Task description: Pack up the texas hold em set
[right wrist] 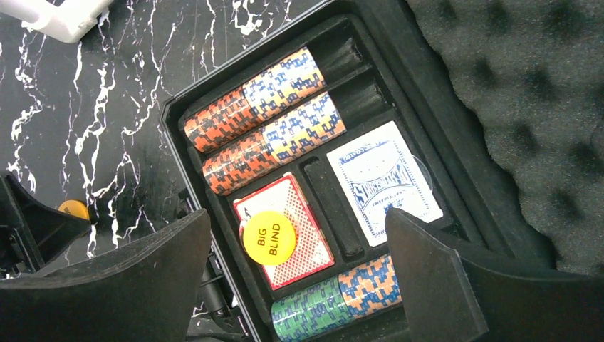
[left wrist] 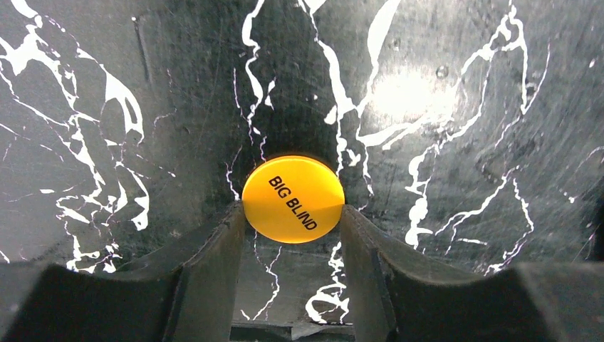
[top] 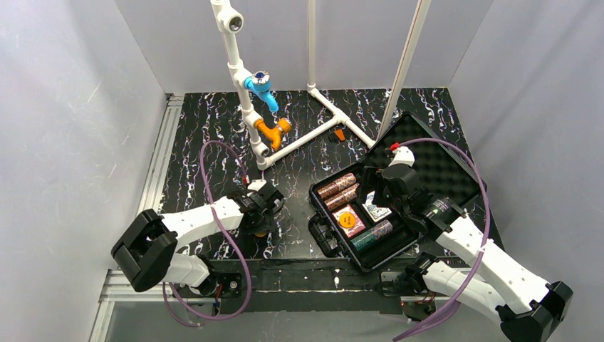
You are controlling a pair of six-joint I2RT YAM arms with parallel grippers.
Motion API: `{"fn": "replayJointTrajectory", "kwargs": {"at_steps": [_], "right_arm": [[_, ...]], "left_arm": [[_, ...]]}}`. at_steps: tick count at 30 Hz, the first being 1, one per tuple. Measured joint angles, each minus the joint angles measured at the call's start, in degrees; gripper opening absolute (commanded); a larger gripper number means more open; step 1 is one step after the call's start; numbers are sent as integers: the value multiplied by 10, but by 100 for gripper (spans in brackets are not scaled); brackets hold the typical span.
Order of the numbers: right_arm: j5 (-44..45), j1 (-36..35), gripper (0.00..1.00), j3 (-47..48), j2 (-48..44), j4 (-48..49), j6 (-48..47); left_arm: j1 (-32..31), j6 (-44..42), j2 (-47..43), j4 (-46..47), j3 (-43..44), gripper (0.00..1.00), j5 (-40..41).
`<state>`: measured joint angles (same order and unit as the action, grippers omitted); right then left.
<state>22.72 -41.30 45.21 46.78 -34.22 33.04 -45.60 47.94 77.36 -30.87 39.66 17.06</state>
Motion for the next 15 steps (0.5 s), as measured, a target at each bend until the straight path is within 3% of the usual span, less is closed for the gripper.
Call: {"fn": "replayJointTrajectory", "kwargs": {"at_steps": [15], "right_arm": [[-104, 0, 100, 4, 8, 19, -4]], "left_arm": [[-57, -55, -60, -6, -12, 39, -6]]}}
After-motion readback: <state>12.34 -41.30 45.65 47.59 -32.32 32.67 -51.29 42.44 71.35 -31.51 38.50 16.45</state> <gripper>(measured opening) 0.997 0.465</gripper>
